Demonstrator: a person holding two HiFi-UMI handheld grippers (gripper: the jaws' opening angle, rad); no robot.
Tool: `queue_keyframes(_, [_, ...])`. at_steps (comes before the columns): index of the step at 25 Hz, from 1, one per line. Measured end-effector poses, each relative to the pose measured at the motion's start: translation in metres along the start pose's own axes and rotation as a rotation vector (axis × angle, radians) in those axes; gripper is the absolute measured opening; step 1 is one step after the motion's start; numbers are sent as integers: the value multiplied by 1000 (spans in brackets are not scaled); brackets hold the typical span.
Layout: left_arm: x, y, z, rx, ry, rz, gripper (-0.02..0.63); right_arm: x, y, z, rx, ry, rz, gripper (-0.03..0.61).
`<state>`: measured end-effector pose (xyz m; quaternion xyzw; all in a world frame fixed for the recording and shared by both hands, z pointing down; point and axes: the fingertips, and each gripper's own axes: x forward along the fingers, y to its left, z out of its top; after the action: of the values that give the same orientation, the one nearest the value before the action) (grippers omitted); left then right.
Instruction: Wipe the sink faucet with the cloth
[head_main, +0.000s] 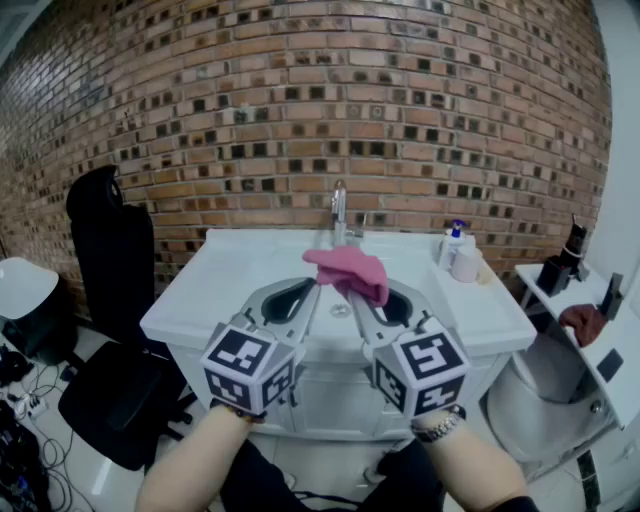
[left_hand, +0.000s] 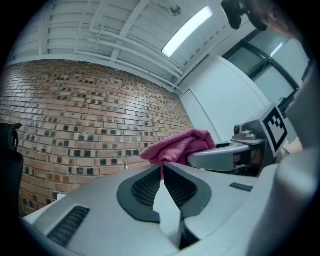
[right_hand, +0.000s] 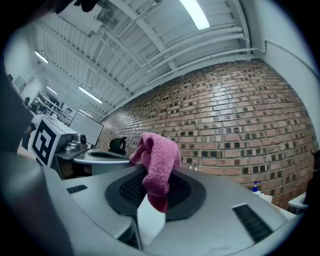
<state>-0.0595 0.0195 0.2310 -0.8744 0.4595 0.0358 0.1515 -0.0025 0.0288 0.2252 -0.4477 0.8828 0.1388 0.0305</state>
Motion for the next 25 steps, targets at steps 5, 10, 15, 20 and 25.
queue_keyframes(5, [32,22,-10,-2,5,3,26,32,-27,-7,-1,-3,-10,78])
queue_keyframes(10, [63,46,-18,-4,11,10,26,70,-53,-11,-11,-3,-13,78])
queue_keyframes(15, [95,75,-30,-11,16,15,26,109,-78,-21,-19,2,-26,78])
queue_keyframes(20, [130,99,-42,-23,33,7,26,146,-108,-26,-16,18,-56,78])
queue_keyframes(25, [162,121,-49,-13,43,-1,26,188,-135,-21,-38,7,-71,78])
